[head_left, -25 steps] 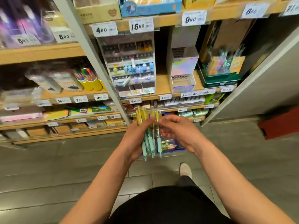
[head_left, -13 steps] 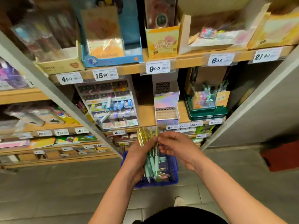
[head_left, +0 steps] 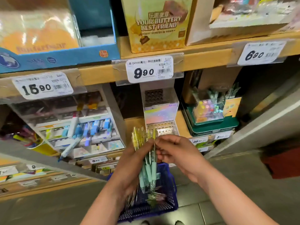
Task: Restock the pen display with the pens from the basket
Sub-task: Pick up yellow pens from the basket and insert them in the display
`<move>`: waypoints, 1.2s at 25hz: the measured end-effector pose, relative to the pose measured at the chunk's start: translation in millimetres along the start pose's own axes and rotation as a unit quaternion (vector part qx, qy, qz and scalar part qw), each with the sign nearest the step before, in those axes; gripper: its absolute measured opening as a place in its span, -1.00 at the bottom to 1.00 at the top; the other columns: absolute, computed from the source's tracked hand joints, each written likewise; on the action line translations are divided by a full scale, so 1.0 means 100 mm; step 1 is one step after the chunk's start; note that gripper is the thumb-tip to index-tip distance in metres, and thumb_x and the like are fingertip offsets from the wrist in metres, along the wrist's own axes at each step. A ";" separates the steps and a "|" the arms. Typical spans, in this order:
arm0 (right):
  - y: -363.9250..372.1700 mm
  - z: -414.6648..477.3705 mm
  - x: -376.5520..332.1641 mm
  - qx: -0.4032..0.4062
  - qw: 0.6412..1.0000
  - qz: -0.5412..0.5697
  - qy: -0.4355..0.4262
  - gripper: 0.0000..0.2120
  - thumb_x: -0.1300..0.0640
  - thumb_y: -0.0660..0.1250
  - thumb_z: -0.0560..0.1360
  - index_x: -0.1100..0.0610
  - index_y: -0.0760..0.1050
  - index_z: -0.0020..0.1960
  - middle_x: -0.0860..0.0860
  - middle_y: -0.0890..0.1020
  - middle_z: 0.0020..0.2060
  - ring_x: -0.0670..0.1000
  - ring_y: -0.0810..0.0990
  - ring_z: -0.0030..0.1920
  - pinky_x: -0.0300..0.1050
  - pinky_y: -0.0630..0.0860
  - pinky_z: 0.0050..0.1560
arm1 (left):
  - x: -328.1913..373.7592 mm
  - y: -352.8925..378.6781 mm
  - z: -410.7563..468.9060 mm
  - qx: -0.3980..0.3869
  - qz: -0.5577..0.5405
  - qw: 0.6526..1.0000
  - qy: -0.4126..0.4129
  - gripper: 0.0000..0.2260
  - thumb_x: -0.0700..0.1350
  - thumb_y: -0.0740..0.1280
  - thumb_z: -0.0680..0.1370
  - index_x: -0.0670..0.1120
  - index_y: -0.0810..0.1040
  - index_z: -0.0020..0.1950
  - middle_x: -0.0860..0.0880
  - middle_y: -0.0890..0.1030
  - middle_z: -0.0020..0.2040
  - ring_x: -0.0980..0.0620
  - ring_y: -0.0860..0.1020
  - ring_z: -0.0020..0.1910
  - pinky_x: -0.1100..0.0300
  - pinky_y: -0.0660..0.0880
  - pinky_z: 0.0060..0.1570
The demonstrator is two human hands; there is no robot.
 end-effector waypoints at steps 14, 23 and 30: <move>-0.16 1.36 -1.79 0.178 0.896 -0.122 -0.388 -0.92 0.33 0.35 0.56 0.23 0.58 -0.10 0.02 0.64 -0.31 -0.09 0.65 -0.30 -0.18 0.62 -0.15 | -0.14 -0.47 1.07 -0.006 -0.069 0.997 -0.013 -0.68 0.00 0.51 0.50 -0.19 0.59 0.10 -0.15 0.59 -0.17 -0.03 0.56 -0.29 0.16 0.57 -0.30; 0.14 1.45 -1.81 0.193 0.780 -0.358 -0.475 -0.96 0.04 0.36 0.53 -0.07 0.56 -0.10 -0.13 0.68 -0.24 -0.13 0.71 -0.15 -0.35 0.56 -0.05 | -0.18 -0.46 1.10 0.002 -0.064 0.998 -0.019 -0.72 -0.04 0.46 0.55 -0.20 0.55 0.12 -0.11 0.57 -0.23 -0.01 0.53 -0.32 0.18 0.58 -0.31; 0.17 1.45 -1.88 0.162 0.811 -0.309 -0.470 -0.96 0.14 0.39 0.53 0.05 0.61 -0.04 -0.02 0.72 -0.18 -0.06 0.73 -0.17 -0.02 0.65 0.02 | -0.31 -0.44 1.12 0.011 -0.082 0.996 -0.024 -0.74 -0.06 0.46 0.56 -0.19 0.54 0.11 -0.11 0.55 -0.19 0.00 0.55 -0.31 0.16 0.57 -0.28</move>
Point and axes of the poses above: each hand's wrist, its own z-axis towards the middle knuckle, its own y-axis out of the palm, x = y × z, the point moved 9 cm from there along z, towards the middle knuckle
